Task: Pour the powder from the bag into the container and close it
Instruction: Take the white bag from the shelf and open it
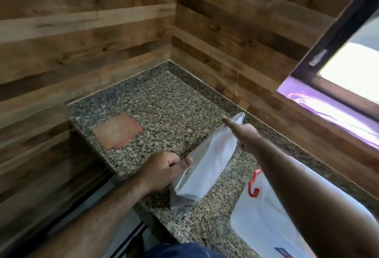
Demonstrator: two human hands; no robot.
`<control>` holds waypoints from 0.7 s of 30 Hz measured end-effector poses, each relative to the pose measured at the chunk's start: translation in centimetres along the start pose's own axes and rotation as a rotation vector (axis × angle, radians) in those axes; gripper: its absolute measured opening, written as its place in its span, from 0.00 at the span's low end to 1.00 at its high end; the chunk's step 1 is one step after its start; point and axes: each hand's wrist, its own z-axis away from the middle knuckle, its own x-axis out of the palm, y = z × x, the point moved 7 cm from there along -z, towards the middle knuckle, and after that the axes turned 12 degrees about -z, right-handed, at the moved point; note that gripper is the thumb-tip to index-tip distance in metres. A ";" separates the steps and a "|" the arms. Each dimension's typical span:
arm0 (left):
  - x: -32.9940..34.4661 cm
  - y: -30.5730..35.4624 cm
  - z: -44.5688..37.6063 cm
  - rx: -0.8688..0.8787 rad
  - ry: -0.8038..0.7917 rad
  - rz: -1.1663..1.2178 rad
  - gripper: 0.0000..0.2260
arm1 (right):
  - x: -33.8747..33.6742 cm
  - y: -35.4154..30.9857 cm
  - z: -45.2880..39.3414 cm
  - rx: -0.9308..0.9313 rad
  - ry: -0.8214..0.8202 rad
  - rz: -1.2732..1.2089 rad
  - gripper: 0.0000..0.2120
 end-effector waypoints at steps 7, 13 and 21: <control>0.8 4.2 -4.1 -0.040 -0.237 -0.283 0.24 | 3.4 0.7 2.2 0.045 -0.094 -0.051 0.57; 0.0 6.8 -6.5 -0.026 -0.162 -0.467 0.22 | 4.4 0.6 3.8 0.011 -0.057 -0.024 0.60; -2.1 3.7 -9.0 -0.094 -0.085 -0.379 0.16 | 5.9 0.8 5.3 -0.125 -0.006 0.358 0.32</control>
